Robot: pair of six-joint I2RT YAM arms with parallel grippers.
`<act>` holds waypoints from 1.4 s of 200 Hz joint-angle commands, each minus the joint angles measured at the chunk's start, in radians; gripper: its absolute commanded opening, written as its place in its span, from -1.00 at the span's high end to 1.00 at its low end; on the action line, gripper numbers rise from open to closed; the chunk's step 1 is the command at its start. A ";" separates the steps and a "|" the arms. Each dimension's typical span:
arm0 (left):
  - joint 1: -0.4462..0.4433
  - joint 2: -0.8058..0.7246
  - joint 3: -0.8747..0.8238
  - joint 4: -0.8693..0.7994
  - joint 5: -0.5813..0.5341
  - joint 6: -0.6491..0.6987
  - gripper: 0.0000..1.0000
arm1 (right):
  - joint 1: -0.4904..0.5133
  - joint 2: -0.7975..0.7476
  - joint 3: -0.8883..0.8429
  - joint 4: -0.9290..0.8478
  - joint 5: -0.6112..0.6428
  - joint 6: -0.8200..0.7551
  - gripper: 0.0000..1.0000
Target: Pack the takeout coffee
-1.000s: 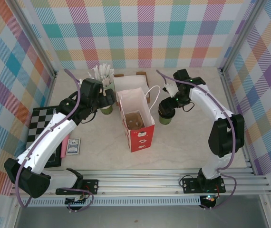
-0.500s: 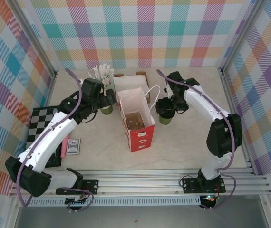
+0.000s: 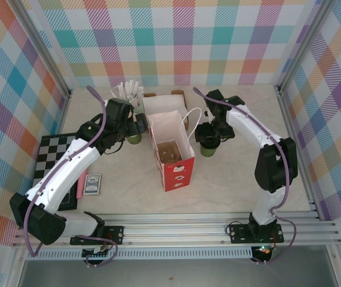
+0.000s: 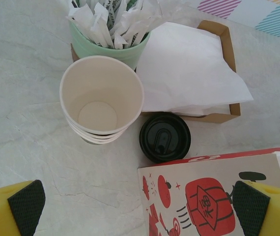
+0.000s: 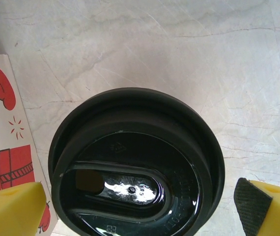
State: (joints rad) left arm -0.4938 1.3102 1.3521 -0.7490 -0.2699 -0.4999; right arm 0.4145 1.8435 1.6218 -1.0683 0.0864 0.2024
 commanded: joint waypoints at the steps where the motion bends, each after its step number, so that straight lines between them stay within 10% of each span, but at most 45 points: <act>1: 0.015 0.006 0.002 0.010 0.008 0.017 -1.00 | 0.007 0.020 0.029 -0.024 0.001 0.024 -1.00; 280: 0.016 0.034 -0.001 -0.003 0.016 0.021 -1.00 | 0.045 0.117 0.071 -0.102 0.087 0.066 -1.00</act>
State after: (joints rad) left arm -0.4938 1.3361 1.3521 -0.7498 -0.2565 -0.4995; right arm 0.4477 1.9430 1.6497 -1.0985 0.1272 0.2508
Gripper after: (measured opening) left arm 0.999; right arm 0.999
